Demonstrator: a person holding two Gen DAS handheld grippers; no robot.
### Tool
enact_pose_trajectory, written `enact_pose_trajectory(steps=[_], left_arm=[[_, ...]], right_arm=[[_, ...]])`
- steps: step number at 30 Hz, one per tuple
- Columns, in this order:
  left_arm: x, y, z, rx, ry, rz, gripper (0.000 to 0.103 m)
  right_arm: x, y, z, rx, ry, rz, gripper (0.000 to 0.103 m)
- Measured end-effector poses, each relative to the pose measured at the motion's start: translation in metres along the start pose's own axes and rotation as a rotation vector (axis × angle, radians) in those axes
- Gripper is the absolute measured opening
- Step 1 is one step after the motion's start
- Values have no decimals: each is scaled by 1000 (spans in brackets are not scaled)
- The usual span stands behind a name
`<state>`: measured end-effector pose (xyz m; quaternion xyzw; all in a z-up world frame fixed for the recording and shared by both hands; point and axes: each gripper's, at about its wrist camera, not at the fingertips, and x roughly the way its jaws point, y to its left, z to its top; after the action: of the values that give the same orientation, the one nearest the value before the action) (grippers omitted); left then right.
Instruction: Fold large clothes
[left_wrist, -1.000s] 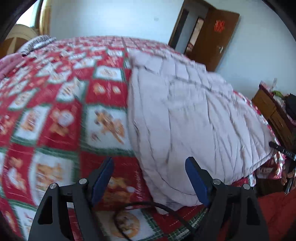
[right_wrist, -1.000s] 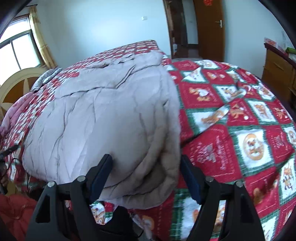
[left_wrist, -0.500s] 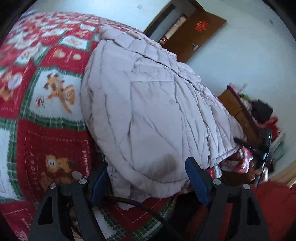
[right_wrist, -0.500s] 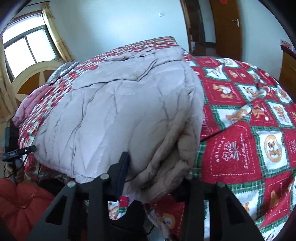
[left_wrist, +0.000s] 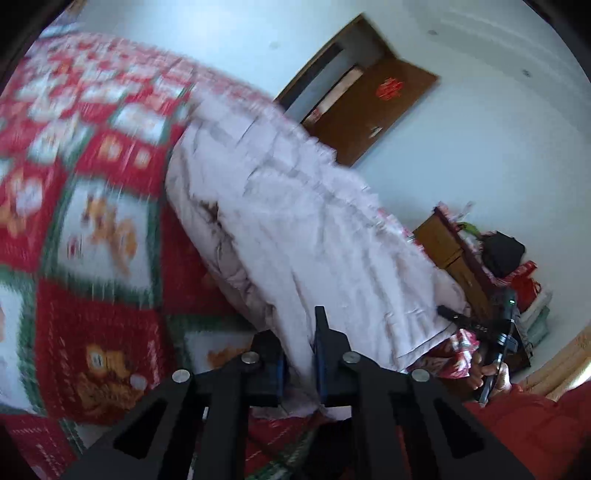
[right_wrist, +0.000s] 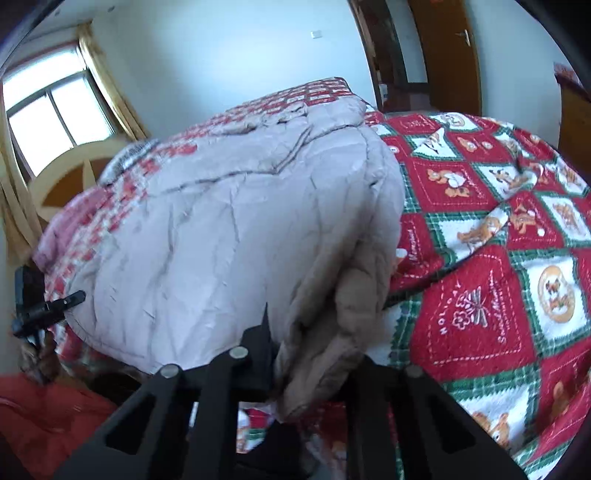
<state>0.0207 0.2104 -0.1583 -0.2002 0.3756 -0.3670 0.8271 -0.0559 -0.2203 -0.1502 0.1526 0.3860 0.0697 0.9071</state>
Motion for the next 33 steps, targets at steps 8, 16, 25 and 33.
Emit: enact_pose_trajectory(steps=[8,16,25,33], left_arm=[[-45,-51,16,183,-116,-151,11],[-56,-60,44,136,-209,-217,11],[-46,-37,100,-63,-221,-71,11],[-25,-13,125,-143,-228,15,11]], right_arm=[[-60,23,10,-5,-90,116,16],[-88,14,28,113,-152,233,15],[-84,-1,91,227,-244,339,15],[-54,-7,129,299,-275,300,15]])
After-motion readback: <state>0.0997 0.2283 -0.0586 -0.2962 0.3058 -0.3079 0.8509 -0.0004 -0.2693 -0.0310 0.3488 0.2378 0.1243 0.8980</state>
